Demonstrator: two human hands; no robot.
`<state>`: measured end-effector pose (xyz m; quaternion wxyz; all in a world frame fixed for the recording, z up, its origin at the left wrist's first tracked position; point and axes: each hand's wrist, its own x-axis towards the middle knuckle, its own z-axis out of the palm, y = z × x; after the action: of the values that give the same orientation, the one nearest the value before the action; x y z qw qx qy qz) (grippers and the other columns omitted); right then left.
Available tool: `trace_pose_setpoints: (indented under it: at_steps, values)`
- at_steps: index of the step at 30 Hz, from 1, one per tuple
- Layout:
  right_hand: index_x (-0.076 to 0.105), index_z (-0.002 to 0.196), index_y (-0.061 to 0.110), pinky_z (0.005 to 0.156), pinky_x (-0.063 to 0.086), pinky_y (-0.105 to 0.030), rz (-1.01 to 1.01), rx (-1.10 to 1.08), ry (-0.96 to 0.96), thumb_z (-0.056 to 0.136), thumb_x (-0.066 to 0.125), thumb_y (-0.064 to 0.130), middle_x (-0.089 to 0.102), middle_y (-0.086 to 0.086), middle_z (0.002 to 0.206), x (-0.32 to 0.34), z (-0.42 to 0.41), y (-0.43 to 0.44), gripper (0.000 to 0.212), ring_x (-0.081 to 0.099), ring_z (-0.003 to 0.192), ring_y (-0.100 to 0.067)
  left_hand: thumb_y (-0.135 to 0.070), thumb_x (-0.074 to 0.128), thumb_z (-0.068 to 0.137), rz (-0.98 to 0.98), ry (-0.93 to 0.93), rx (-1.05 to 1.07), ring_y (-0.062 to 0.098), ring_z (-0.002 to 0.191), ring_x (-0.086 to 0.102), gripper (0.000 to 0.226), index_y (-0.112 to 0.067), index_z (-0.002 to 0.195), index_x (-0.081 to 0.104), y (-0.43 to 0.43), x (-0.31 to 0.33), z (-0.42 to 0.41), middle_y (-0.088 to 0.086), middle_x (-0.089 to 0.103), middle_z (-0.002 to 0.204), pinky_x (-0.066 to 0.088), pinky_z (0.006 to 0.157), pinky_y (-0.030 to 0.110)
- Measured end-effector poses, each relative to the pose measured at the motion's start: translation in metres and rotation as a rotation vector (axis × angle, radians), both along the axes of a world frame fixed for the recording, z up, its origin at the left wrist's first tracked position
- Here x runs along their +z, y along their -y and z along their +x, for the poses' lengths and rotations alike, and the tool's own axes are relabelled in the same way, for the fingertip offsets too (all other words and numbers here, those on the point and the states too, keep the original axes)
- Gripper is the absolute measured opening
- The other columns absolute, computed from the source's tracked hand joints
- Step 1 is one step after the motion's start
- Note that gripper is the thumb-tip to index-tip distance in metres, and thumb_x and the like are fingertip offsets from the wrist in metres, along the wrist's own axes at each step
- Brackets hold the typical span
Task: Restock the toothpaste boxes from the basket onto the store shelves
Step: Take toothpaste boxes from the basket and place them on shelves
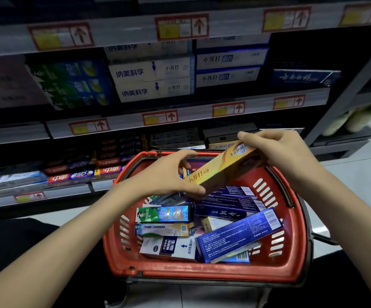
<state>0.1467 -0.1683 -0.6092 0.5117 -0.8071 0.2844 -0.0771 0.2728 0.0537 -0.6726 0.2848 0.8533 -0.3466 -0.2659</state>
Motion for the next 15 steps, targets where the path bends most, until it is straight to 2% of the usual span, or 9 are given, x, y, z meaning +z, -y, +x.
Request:
trace_pose_setpoints:
  at_steps: [2,4,6,7,9,12,15]
  values:
    - [0.079,0.09,0.011,0.081,0.064,-0.046,0.124,-0.055,0.016,0.084,0.077,0.055,0.079,-0.012,0.084,0.003,0.002,0.005,0.045,0.078,0.081,-0.033,-0.051,0.092,0.07,-0.084,-0.109,0.014,0.003,0.111,0.065,0.087,-0.035,0.144,0.049,-0.002,0.003,0.004,-0.012,0.064,0.126,0.055,0.097,0.028]
    - [0.075,0.098,0.007,0.062,0.061,-0.033,0.26,-0.13,0.017,0.087,0.076,0.049,0.079,-0.016,0.088,0.006,0.005,0.009,0.044,0.078,0.079,-0.031,-0.049,0.094,0.066,-0.185,-0.164,0.07,0.003,0.11,0.068,0.079,-0.034,0.134,0.057,-0.004,0.008,0.007,-0.011,0.068,0.124,0.055,0.092,0.024]
    - [0.071,0.101,0.009,0.049,0.053,-0.025,0.365,-0.19,0.0,0.087,0.076,0.047,0.078,-0.014,0.086,0.005,0.007,0.015,0.04,0.076,0.071,-0.025,-0.055,0.093,0.06,-0.298,-0.201,0.187,0.007,0.111,0.069,0.075,-0.034,0.126,0.064,-0.007,0.013,0.01,-0.009,0.072,0.121,0.056,0.092,0.028]
    - [0.07,0.1,0.012,0.046,0.051,-0.024,0.416,-0.213,-0.004,0.087,0.077,0.046,0.077,-0.013,0.084,0.004,0.008,0.018,0.037,0.073,0.066,-0.023,-0.058,0.089,0.061,-0.352,-0.236,0.261,0.013,0.112,0.07,0.072,-0.034,0.124,0.066,-0.008,0.017,0.01,-0.007,0.073,0.121,0.057,0.092,0.031]
    - [0.067,0.093,0.017,0.045,0.048,-0.023,0.507,-0.244,-0.003,0.088,0.075,0.043,0.073,-0.011,0.082,0.003,0.01,0.023,0.028,0.068,0.066,-0.021,-0.058,0.08,0.075,-0.47,-0.403,0.391,0.026,0.108,0.073,0.061,-0.025,0.125,0.068,-0.01,0.026,0.01,0.005,0.075,0.121,0.058,0.088,0.038]
    - [0.064,0.088,0.019,0.042,0.045,-0.021,0.585,-0.257,0.001,0.089,0.073,0.04,0.066,-0.008,0.08,0.003,0.012,0.027,0.023,0.062,0.066,-0.02,-0.056,0.059,0.096,-0.582,-0.599,0.489,0.025,0.09,0.074,0.054,-0.012,0.126,0.066,-0.012,0.038,0.006,0.015,0.077,0.114,0.061,0.074,0.033]
    - [0.064,0.084,0.019,0.041,0.043,-0.02,0.628,-0.25,-0.003,0.09,0.071,0.04,0.065,-0.006,0.08,0.003,0.012,0.026,0.023,0.06,0.062,-0.018,-0.062,0.05,0.098,-0.586,-0.634,0.521,0.029,0.092,0.072,0.061,-0.01,0.126,0.067,-0.015,0.041,0.004,0.016,0.076,0.114,0.055,0.073,0.035]
